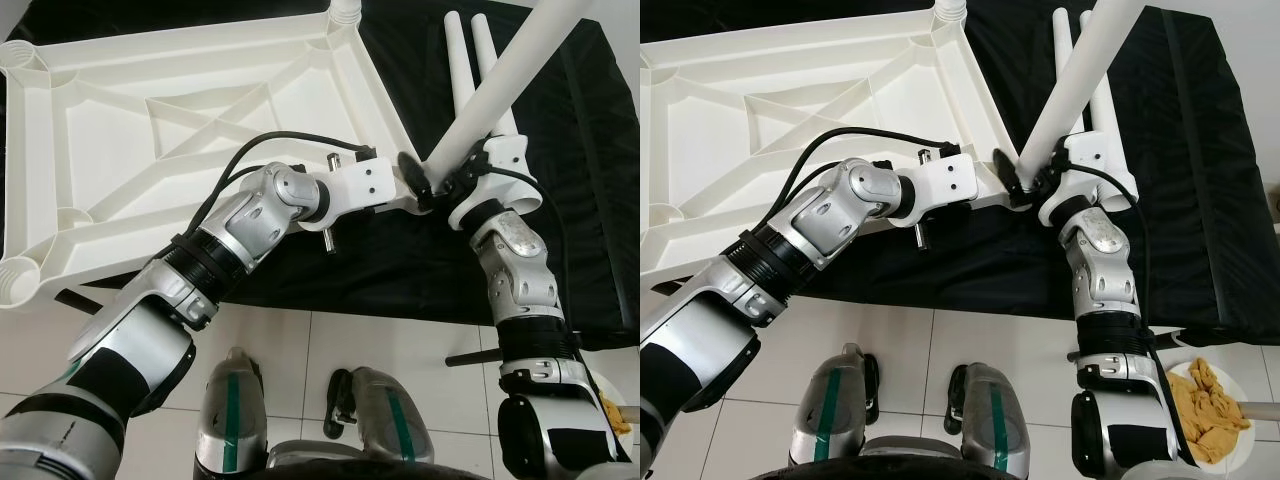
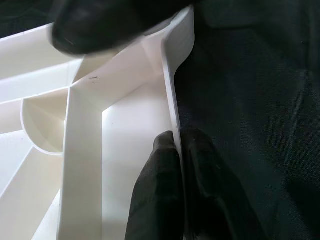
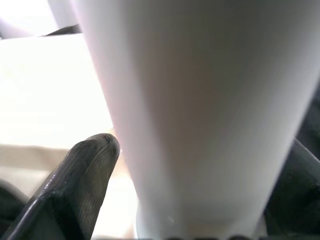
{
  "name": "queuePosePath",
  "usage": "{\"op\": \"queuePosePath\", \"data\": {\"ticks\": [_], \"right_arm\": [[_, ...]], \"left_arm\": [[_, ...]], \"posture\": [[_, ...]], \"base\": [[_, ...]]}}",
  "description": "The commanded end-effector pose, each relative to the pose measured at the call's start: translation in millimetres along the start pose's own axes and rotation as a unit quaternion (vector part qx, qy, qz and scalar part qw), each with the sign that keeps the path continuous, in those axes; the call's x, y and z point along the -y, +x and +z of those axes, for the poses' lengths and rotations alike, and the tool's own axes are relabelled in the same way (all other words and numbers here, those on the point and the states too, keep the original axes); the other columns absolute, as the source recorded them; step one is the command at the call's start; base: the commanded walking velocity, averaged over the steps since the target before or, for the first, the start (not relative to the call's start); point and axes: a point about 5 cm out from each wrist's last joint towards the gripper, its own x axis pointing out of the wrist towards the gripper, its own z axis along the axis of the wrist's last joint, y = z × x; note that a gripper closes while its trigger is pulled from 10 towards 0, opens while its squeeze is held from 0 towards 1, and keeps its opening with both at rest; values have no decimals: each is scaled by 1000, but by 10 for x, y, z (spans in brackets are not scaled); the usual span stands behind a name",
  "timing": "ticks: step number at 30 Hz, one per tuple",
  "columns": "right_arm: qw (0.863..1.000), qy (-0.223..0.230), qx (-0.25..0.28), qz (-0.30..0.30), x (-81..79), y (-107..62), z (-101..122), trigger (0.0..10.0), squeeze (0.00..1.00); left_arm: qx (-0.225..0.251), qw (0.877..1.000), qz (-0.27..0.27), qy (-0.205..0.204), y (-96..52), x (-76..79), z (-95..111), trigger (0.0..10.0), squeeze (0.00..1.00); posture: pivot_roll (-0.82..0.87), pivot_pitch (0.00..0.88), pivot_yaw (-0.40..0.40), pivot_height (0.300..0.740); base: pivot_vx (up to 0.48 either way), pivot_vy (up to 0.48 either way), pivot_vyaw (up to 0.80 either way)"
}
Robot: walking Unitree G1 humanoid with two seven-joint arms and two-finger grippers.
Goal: Building children table
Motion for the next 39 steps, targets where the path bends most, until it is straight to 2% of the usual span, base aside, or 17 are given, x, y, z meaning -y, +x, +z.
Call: {"op": "queuePosePath", "data": {"ticks": [1, 6, 7, 8, 17, 26, 27, 30, 35, 36, 37, 38, 39], "right_arm": [[1000, 3, 3, 23, 32, -2, -7, 10000, 0], [999, -8, -4, 52, 119, 8, -10, 10000, 0], [998, -10, -5, 56, 146, 11, -5, 4627, 0], [998, -12, -5, 59, 166, 11, 3, 0, 0], [998, -15, -1, 65, 232, 6, 30, 0, 0], [998, -7, 4, 66, 228, -3, -7, 0, 0], [998, -2, 3, 59, 213, 3, -16, 10000, 0], [999, 7, 7, 40, 165, 21, -17, 10000, 0], [999, 18, 27, -27, 107, 64, 18, 10000, 0], [998, 9, 25, -53, 96, 78, 21, 10000, 0], [998, 9, 25, -53, 96, 78, 21, 10000, 0], [996, 5, 19, -91, 101, 93, 24, 10000, 0], [996, 5, 19, -91, 101, 93, 24, 10000, 0]], "left_arm": [[-40, 995, -88, 7, 66, 179, -136, 10000, 0], [-39, 995, -89, 9, 67, 181, -129, 10000, 0], [-39, 995, -89, 9, 67, 179, -128, 10000, 0], [-39, 995, -89, 10, 67, 179, -128, 10000, 0], [-40, 995, -90, 9, 66, 178, -128, 10000, 0], [-39, 995, -92, 11, 69, 179, -122, 10000, 0], [-39, 995, -92, 11, 69, 180, -123, 10000, 0], [-39, 995, -91, 10, 69, 182, -123, 10000, 0], [-39, 995, -91, 9, 70, 192, -130, 10000, 0], [-40, 995, -91, 10, 71, 195, -131, 10000, 0], [-40, 995, -91, 10, 71, 195, -131, 10000, 0], [-40, 995, -91, 9, 71, 197, -132, 10000, 0], [-40, 995, -91, 9, 71, 197, -132, 10000, 0]], "posture": [[39, 21, -34, 740], [41, 21, -32, 740], [40, 21, -31, 740], [41, 22, -31, 740], [39, 25, -27, 740], [37, 25, -27, 740], [37, 26, -30, 740], [39, 27, -34, 740], [39, 27, -38, 740], [41, 26, -42, 740], [41, 26, -42, 740], [41, 26, -42, 740], [41, 26, -42, 740]], "base": [[0, 0, 0], [0, 0, 0], [0, 0, 0], [0, 0, 0], [0, 0, 0], [0, 0, 0], [0, 0, 0], [0, 0, 0], [0, 0, 0], [0, 0, 0], [0, 0, 0], [0, 0, 0], [0, 0, 0]]}}
